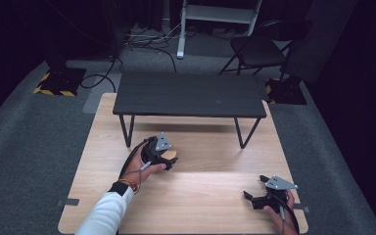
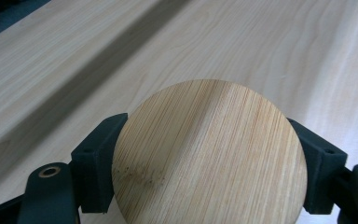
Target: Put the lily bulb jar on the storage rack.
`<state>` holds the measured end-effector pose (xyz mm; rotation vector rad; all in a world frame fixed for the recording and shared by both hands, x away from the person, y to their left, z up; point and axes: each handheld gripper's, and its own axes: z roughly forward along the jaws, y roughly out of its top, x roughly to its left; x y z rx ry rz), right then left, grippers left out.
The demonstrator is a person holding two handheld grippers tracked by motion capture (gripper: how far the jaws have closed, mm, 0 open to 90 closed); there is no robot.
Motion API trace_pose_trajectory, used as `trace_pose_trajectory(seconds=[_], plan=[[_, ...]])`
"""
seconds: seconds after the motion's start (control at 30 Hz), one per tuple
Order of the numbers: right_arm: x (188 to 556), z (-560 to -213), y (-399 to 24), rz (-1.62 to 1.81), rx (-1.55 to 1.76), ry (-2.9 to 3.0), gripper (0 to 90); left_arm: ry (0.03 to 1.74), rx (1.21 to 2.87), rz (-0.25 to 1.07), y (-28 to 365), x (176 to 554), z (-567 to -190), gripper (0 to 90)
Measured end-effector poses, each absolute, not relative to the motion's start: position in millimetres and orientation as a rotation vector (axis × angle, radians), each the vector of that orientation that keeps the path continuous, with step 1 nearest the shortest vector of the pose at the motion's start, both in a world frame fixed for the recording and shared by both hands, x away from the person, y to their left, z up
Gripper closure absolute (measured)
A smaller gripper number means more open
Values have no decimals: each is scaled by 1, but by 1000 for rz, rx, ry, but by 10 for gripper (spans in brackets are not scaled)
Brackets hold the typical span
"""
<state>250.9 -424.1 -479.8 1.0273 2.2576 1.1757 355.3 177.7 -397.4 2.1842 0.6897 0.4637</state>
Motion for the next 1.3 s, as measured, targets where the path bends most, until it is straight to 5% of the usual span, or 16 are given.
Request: trace_pose_trajectory(seconds=[0.77,1.3], plan=[[251,-480,-424,1176,1028,2258,0,528,2106,394,179,373,-250,239],[251,-480,-424,1175,1027,2258,0,500,2128,405,149,423,-196,239]])
